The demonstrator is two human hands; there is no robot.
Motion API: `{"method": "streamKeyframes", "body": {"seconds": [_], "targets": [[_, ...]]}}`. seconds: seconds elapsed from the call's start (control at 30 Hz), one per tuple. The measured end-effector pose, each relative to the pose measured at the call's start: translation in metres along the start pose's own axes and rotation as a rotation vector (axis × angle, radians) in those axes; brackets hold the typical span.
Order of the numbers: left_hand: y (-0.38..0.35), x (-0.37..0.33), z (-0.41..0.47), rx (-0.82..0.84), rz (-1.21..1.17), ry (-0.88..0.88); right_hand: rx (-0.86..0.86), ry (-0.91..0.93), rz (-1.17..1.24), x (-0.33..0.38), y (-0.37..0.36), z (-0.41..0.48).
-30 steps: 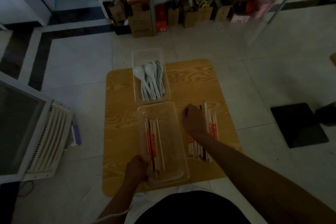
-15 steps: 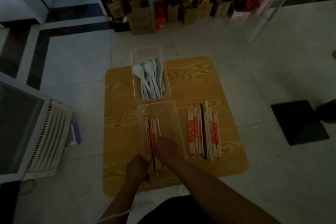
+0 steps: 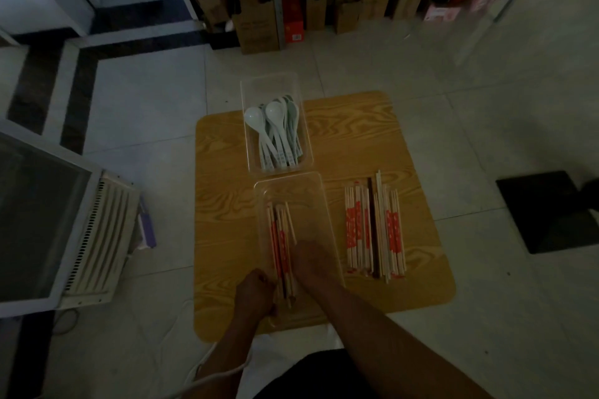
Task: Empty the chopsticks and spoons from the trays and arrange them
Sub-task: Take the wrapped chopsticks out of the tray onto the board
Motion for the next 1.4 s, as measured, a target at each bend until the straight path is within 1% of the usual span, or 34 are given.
{"method": "streamKeyframes", "body": {"seconds": [0.1,0.2,0.33,0.43,0.5,0.57,0.7,0.83,0.93,1.0,1.27,1.4], "targets": [[0.001,-0.002,-0.002,0.014,0.017,0.008,-0.006,-0.051,0.004,0.0,0.005,-0.001],[0.001,-0.003,-0.003,0.026,0.015,0.017,0.026,-0.073,0.004,0.0,0.012,-0.001],[0.0,-0.001,0.0,0.018,0.045,0.001,0.016,-0.028,0.064,0.001,0.038,0.002],[0.0,-0.001,0.001,0.011,0.047,-0.008,0.011,0.0,0.176,-0.012,0.073,0.004],[0.0,-0.001,0.001,0.013,0.034,-0.024,-0.053,-0.028,0.221,-0.035,0.099,0.004],[0.0,-0.001,0.001,0.018,0.029,-0.032,-0.131,-0.084,0.216,-0.07,0.122,0.002],[0.001,-0.001,-0.001,0.0,0.046,-0.048,-0.222,-0.285,0.124,-0.152,0.151,-0.015],[-0.001,-0.001,-0.002,-0.009,0.035,-0.033,-0.182,-0.425,0.092,-0.209,0.151,-0.041],[0.0,-0.001,-0.001,-0.013,0.035,-0.023,-0.16,-0.462,0.11,-0.227,0.141,-0.049],[0.001,-0.001,-0.001,-0.007,0.037,-0.008,-0.161,-0.475,0.131,-0.226,0.136,-0.05],[-0.001,-0.001,0.004,-0.014,0.059,-0.023,-0.146,-0.455,0.167,-0.219,0.12,-0.041],[0.0,-0.001,0.005,-0.004,0.049,-0.003,-0.116,-0.403,0.138,-0.217,0.119,-0.039]]}}
Point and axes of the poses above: each hand's wrist, its own z-axis towards the middle knuckle, its own y-axis out of the back of the hand, x = y × z, the point moved 2 cm from there along z, towards the middle knuckle, and after that the axes turned 15 degrees about y, right-handed, at the moved point
